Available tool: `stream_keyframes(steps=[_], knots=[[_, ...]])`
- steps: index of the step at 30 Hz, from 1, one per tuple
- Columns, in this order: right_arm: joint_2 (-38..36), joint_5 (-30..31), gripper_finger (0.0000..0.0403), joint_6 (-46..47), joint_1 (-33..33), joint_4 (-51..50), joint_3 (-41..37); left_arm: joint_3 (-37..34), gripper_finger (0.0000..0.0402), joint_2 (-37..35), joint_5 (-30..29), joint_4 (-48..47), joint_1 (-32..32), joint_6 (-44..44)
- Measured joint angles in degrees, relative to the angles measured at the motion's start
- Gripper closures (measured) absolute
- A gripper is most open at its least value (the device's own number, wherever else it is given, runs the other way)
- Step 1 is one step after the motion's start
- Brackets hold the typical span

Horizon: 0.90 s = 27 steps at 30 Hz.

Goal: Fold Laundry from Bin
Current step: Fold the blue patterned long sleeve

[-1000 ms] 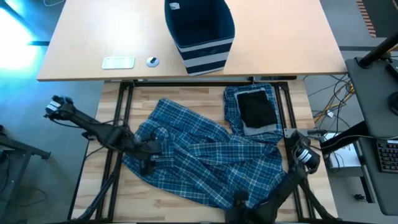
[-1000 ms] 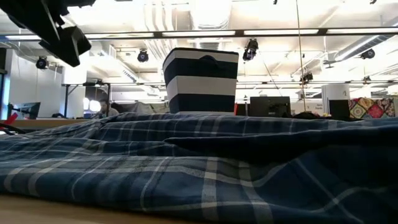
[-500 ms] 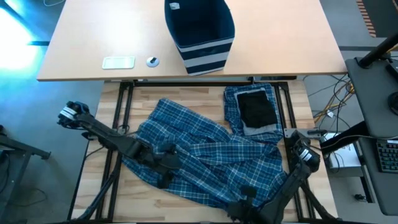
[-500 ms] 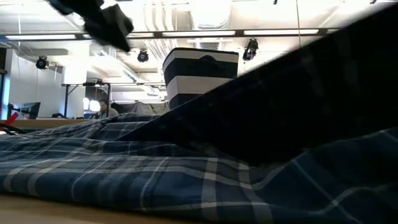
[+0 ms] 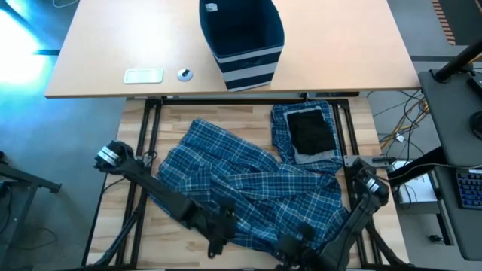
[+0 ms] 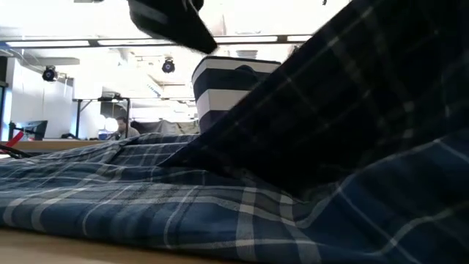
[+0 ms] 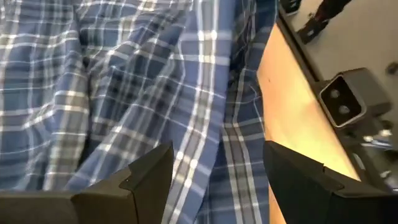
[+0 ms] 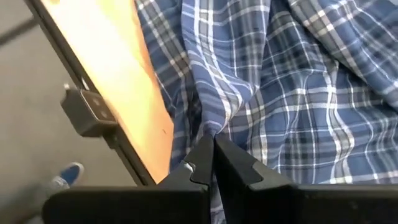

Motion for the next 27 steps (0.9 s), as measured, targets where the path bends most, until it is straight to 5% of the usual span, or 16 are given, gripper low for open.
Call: stream_keyframes(steps=[13,16,21,27], knots=[[-1.6,0.5,0.0394,3.8,3.1,0.0,1.6,2.6,0.0180,11.9,-9.5,-1.7,3.1,-9.3],[-1.6,0.4,0.0394,2.9,4.2,-0.1,1.7,2.4,0.0224,12.1,-9.5,-5.7,4.3,-10.3],[-1.7,-0.1,0.0394,2.8,5.3,-1.1,1.4,2.4,0.0373,11.4,-8.7,-12.0,4.9,-10.6],[-1.7,0.1,0.0377,-2.6,5.5,1.3,0.3,5.6,0.0399,8.6,-3.5,-18.8,4.5,-13.7]])
